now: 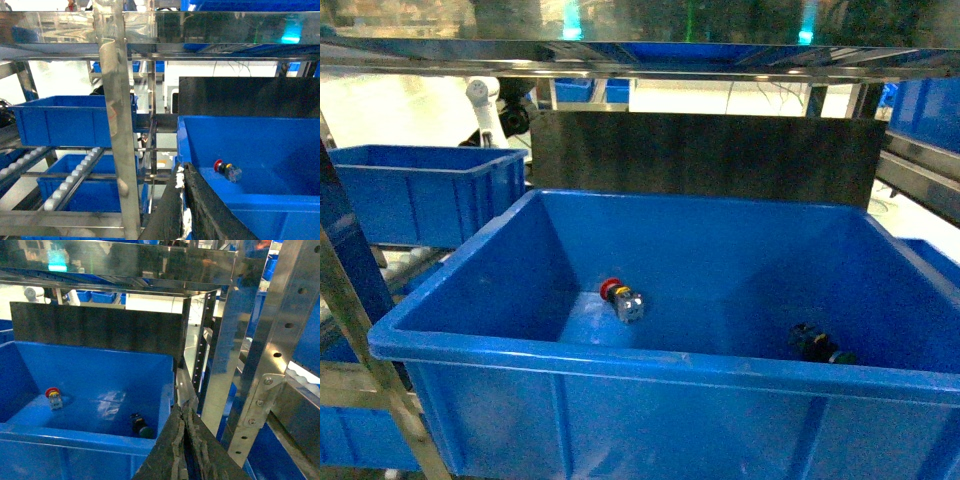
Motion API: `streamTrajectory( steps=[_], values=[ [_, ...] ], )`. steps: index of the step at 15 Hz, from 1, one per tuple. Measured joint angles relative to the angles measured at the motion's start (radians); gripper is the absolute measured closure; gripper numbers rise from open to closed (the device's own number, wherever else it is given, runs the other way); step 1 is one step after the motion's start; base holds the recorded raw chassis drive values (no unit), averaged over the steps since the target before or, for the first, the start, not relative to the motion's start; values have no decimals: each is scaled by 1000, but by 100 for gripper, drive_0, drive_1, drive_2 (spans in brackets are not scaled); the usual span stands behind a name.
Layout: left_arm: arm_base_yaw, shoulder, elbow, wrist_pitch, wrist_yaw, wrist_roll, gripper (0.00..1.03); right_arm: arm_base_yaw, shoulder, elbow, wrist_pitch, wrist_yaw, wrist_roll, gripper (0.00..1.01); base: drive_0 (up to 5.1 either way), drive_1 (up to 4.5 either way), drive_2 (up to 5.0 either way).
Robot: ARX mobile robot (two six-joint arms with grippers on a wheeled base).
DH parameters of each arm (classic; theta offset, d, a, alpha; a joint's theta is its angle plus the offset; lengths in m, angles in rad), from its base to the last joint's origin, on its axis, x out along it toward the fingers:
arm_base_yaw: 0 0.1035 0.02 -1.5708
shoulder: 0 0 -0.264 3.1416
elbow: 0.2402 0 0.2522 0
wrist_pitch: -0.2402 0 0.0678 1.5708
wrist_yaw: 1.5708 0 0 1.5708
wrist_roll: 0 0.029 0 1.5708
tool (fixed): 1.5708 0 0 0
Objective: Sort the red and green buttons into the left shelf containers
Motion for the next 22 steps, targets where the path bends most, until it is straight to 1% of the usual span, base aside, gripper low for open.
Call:
streamTrajectory(
  steps=[1,2,4,5,8,9,22],
  values=[
    [0,0,0,0,0,0,101,0,0,0,0,0,0,99,0,0,0],
    [0,0,0,0,0,0,90,0,0,0,0,0,0,91,0,0,0],
    [0,0,0,0,0,0,66,0,0,0,0,0,0,68,0,0,0],
    [0,0,0,0,0,0,52,0,0,0,0,0,0,53,0,0,0],
    [0,0,0,0,0,0,14,0,0,0,0,0,0,15,0,0,0],
    [0,0,0,0,0,0,6,0,0,0,0,0,0,3,0,0,0],
    [0,0,0,0,0,0,5,0,0,0,0,0,0,3,0,0,0]
  ],
)
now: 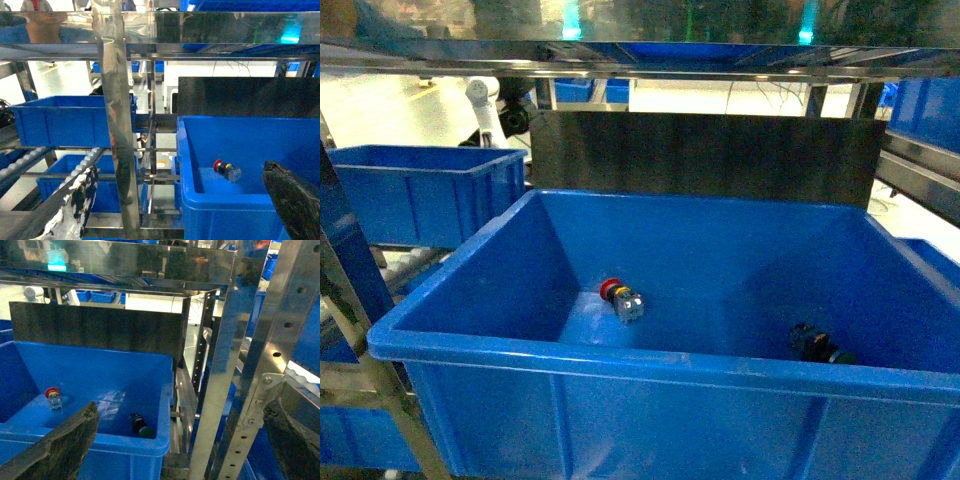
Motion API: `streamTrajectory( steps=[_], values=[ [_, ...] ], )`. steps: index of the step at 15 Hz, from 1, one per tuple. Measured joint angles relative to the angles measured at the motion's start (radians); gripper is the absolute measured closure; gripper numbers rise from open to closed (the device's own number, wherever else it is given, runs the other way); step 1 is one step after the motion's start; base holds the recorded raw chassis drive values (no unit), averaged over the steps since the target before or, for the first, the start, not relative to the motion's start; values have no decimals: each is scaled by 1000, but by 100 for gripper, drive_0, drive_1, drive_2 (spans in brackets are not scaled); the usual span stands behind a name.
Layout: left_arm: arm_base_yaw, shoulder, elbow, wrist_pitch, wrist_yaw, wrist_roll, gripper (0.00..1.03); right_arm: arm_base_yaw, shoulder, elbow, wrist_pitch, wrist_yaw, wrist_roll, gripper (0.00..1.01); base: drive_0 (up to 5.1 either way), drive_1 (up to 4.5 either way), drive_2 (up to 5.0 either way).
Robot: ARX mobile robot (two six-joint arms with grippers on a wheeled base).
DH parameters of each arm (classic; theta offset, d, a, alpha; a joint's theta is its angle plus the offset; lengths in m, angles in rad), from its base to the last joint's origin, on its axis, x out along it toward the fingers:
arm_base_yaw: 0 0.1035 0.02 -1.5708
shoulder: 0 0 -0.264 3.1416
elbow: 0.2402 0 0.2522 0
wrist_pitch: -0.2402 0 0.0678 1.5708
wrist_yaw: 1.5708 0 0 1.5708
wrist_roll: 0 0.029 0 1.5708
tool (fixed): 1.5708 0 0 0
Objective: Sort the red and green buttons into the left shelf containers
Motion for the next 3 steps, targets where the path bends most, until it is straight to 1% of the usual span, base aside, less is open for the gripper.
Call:
streamTrajectory(
  steps=[3],
  values=[
    [0,0,0,0,0,0,5,0,0,0,0,0,0,3,0,0,0]
  ],
)
